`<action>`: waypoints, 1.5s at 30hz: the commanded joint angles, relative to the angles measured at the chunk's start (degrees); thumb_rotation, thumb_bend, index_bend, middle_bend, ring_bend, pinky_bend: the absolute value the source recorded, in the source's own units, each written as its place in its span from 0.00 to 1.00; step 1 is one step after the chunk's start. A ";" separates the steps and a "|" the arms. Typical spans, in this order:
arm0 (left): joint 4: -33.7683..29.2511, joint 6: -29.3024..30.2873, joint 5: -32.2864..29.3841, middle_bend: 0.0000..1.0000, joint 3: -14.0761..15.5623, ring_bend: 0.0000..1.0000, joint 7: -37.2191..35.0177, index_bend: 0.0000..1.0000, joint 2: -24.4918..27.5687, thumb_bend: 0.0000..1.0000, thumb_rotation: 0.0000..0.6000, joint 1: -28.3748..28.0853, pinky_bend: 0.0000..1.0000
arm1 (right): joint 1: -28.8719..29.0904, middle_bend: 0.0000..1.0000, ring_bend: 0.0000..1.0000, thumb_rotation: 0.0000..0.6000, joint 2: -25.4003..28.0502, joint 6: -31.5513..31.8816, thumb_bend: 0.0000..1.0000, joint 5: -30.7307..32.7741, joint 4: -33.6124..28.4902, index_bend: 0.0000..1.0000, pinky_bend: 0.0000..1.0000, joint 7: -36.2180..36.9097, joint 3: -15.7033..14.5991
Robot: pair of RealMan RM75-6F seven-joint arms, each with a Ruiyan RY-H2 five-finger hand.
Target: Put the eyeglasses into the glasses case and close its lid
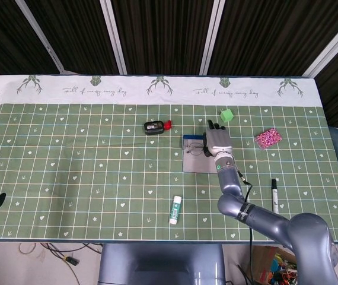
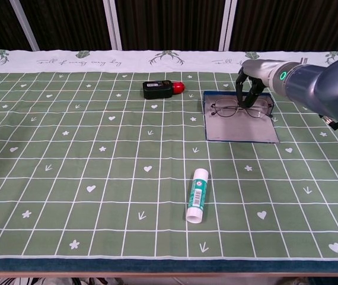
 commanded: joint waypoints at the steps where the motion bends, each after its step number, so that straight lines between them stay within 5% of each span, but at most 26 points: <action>1: -0.03 0.02 0.03 0.00 0.00 0.00 0.01 0.15 0.01 0.27 1.00 0.00 0.00 | 0.12 0.04 0.11 1.00 -0.15 -0.15 0.50 -0.22 0.19 0.69 0.16 0.08 0.03; 40: 0.16 0.07 -0.09 0.00 -0.17 0.00 0.01 0.15 -0.01 0.27 1.00 -0.01 0.00 | 1.57 0.04 0.10 1.00 -1.43 -4.45 0.50 -0.57 5.01 0.69 0.16 1.20 0.60; 45: 0.15 0.04 -0.09 0.00 -0.16 0.00 0.09 0.15 -0.04 0.27 1.00 -0.02 0.00 | 1.38 0.04 0.09 1.00 -0.40 -4.99 0.48 -0.26 3.76 0.53 0.16 0.57 0.09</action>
